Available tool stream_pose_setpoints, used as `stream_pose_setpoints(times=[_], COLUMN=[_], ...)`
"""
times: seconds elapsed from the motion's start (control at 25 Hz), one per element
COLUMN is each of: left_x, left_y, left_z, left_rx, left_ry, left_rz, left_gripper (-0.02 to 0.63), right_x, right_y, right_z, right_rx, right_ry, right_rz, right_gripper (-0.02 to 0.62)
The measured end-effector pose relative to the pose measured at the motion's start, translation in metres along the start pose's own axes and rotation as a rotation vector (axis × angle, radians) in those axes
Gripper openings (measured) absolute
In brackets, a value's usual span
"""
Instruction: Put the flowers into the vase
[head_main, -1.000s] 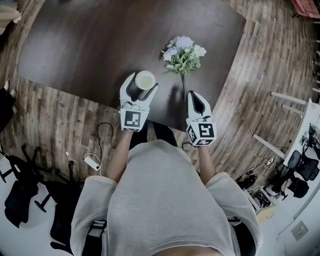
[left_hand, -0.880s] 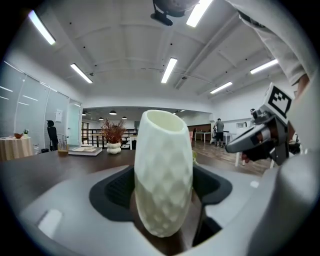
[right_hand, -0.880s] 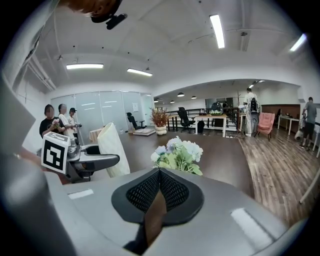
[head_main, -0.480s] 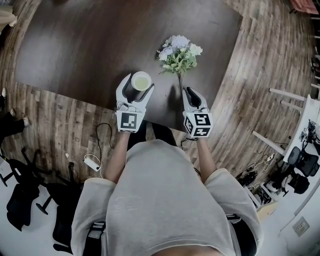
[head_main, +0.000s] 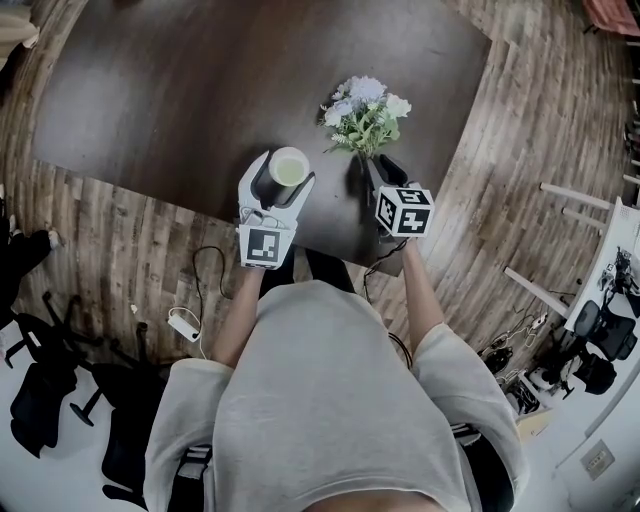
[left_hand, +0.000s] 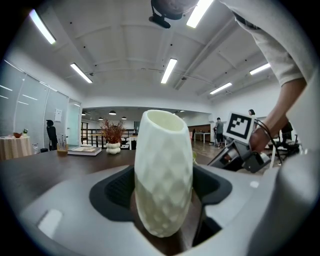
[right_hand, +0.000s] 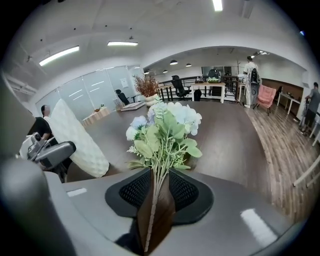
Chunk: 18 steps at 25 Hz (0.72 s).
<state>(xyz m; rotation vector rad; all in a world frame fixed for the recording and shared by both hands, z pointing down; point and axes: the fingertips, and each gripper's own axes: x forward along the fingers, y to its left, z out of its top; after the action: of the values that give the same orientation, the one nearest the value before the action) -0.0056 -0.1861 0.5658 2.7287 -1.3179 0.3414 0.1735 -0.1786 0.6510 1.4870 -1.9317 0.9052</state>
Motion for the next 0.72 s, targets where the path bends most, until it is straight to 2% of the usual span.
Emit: stream_pose_setpoints(times=[0.2, 0.56, 0.72], left_x=[0.000, 0.000, -0.001], left_y=[-0.001, -0.002, -0.003], left_z=[0.003, 0.000, -0.005], left_rx=[0.023, 0.004, 0.053], left_ry=[-0.009, 0.006, 0.011], left_rz=[-0.001, -0.005, -0.010], left_gripper=[0.350, 0.350, 0.350], right_x=[0.014, 0.031, 0.034], right_y=[-0.005, -0.005, -0.006], right_z=[0.010, 0.014, 0.015], right_rx=[0.007, 0.016, 0.035], right_ry=[0.024, 0.071, 0.106], right_rz=[0.019, 0.046, 0.056], right_gripper=[0.120, 0.143, 0.160])
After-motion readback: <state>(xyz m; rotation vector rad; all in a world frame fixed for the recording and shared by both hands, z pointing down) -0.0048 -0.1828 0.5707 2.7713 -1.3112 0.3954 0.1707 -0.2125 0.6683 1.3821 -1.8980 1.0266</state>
